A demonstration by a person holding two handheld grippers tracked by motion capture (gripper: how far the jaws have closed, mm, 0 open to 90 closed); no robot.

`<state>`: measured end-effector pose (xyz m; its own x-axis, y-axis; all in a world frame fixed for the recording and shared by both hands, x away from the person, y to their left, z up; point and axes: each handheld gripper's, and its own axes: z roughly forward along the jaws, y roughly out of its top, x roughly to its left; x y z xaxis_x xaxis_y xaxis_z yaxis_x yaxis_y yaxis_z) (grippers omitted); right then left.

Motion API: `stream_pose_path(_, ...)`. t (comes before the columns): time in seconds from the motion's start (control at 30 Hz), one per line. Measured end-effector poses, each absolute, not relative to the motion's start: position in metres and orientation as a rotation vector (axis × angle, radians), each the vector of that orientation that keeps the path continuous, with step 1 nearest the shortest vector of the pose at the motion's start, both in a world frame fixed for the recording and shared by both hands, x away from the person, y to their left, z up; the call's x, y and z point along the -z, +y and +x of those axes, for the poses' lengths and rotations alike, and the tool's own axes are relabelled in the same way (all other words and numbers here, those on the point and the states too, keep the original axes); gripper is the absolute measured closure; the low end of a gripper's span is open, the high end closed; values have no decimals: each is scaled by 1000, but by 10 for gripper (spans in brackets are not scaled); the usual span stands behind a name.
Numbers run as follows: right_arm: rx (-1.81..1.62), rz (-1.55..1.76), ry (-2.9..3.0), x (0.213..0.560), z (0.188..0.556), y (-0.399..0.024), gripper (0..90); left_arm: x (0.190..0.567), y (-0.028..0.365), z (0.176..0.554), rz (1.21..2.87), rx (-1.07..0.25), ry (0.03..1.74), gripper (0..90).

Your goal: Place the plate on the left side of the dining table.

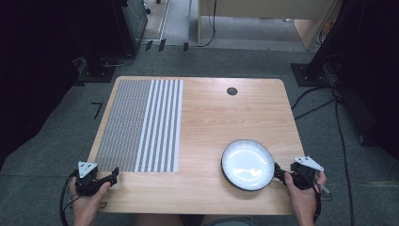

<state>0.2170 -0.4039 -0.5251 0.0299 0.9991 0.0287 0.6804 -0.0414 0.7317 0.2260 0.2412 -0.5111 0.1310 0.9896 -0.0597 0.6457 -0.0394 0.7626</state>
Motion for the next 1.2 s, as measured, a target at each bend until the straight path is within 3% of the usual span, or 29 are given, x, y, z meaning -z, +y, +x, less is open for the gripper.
stream_pose_path(0.13, -768, 1783, 1699, 525, 217, -404, 123, 507, 241, 223, 1700, -736, 1591, 251)
stream_pose_path(0.27, -768, 1784, 1698, 525, 217, -404, 120, 502, 237, 222, 1693, -786, 1615, 234)
stream_pose_path(0.53, -766, 1788, 1692, 525, 217, -405, 131, 499, 228, 223, 1715, -724, 1593, 138)
stream_pose_path(1.2, -836, 1828, 1566, 500, 208, -410, 144, 491, 192, 224, 1733, -674, 1555, 133)
